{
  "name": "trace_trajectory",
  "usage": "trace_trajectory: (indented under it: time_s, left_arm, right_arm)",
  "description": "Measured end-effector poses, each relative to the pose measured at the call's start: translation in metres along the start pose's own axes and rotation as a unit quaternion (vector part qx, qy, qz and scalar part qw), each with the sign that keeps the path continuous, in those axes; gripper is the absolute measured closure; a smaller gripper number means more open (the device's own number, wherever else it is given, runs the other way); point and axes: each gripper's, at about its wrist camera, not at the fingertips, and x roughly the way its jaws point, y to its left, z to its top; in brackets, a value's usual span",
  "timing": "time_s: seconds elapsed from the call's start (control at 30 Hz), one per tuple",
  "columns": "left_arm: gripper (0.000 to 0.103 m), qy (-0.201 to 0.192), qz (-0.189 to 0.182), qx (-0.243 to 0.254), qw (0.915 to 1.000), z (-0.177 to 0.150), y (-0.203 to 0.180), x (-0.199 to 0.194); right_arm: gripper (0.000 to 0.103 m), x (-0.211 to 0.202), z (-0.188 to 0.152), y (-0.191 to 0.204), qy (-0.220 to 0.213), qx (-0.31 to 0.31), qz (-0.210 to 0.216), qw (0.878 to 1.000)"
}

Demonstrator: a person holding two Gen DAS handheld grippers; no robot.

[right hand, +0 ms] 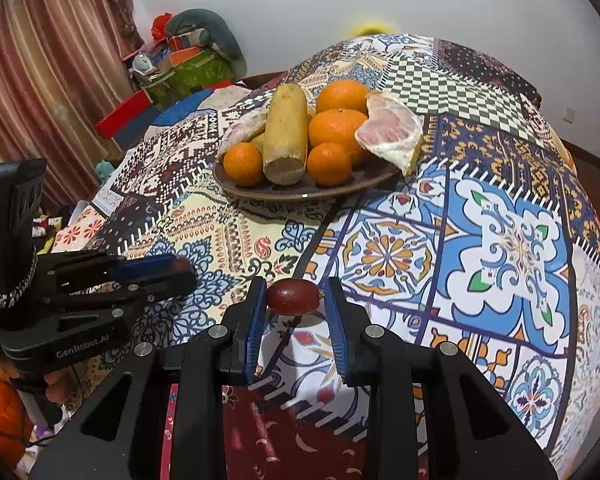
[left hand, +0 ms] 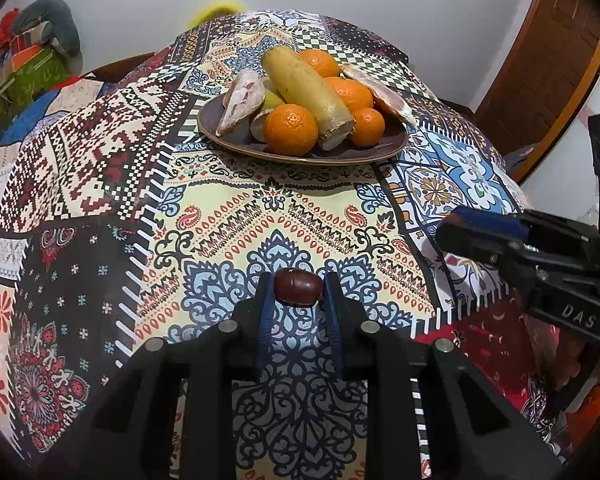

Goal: Organize fruits
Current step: 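Place both dates onto the dark plate and open both tools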

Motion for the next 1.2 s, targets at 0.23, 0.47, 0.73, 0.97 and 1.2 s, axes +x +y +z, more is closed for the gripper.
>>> trace_trajectory:
  time_s: [0.23, 0.47, 0.73, 0.97, 1.2]
  left_arm:
    - [0.079, -0.024, 0.002, -0.002, 0.9997, 0.014, 0.003, -0.01]
    - [0.079, -0.059, 0.011, -0.004, 0.9982, 0.04, 0.008, -0.02]
    - [0.079, -0.078, 0.011, -0.005, 0.9969, 0.064, 0.016, -0.019]
    - [0.079, -0.086, 0.005, -0.005, 0.9962, 0.075, 0.02, -0.009]
    - [0.079, -0.083, 0.0, -0.013, 0.9964, 0.08, 0.027, 0.001]
  right_arm:
    - [0.076, -0.006, 0.015, -0.002, -0.021, -0.002, -0.002, 1.0]
    - [0.076, -0.007, 0.034, 0.0, -0.042, -0.008, -0.001, 0.999]
    - [0.076, 0.003, 0.053, 0.006, -0.055, -0.026, -0.003, 0.998]
    - [0.076, 0.018, 0.059, 0.005, -0.044, -0.031, -0.005, 0.999]
    - [0.076, 0.031, 0.058, 0.006, -0.033, -0.035, -0.008, 0.999]
